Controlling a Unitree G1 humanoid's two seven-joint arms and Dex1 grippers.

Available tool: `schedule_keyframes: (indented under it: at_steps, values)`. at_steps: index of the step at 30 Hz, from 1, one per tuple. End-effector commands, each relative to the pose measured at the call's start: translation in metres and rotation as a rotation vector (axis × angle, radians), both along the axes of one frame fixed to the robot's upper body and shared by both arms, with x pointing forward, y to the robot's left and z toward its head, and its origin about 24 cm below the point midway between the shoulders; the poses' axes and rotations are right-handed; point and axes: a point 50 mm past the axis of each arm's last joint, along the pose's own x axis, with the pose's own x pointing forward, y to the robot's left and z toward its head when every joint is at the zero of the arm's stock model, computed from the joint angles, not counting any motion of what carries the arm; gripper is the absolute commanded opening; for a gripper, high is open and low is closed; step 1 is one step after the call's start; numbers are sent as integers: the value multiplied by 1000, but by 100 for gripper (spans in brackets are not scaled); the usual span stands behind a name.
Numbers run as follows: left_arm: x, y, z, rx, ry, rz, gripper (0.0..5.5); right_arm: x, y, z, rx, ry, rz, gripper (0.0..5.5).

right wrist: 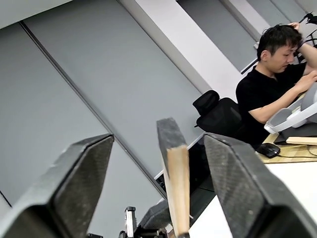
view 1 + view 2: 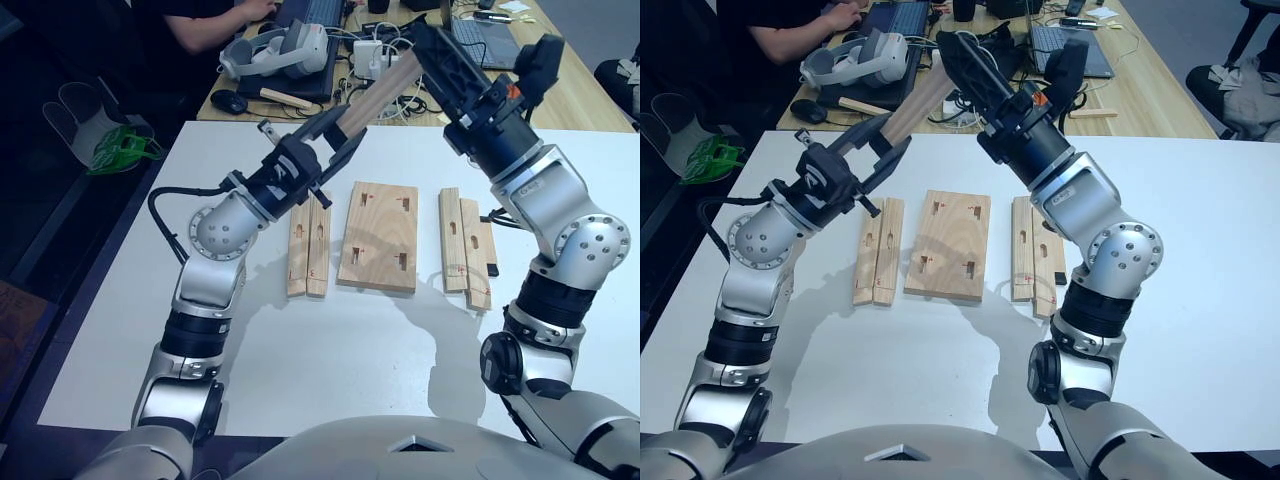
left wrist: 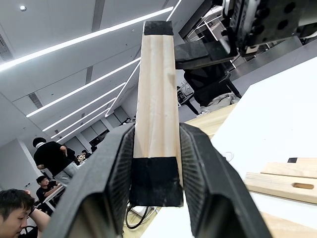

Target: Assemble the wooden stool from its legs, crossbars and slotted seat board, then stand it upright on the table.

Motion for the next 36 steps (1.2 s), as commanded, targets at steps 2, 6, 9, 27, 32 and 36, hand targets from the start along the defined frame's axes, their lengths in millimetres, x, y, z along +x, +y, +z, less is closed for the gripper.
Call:
schedule_keyframes:
  at_steps: [2,6,9,27,32,36]
  values:
    - [-6,-7,-2,16,-2,-43,128,-1,1,0,0,24,21,243]
    - [-7,-6,-4,36,-8,-45,128,0,1,-2,-24,34,17,167]
    - [-6,-5,-8,63,-17,-36,128,1,-1,-6,-69,33,15,110]
    - [27,-4,1,30,-41,246,249,16,-19,-5,43,63,-166,38]
    - [42,29,-24,126,72,482,335,36,-50,3,64,87,-482,38]
    - [43,57,-34,-137,276,648,387,32,-83,-1,-186,38,-764,38]
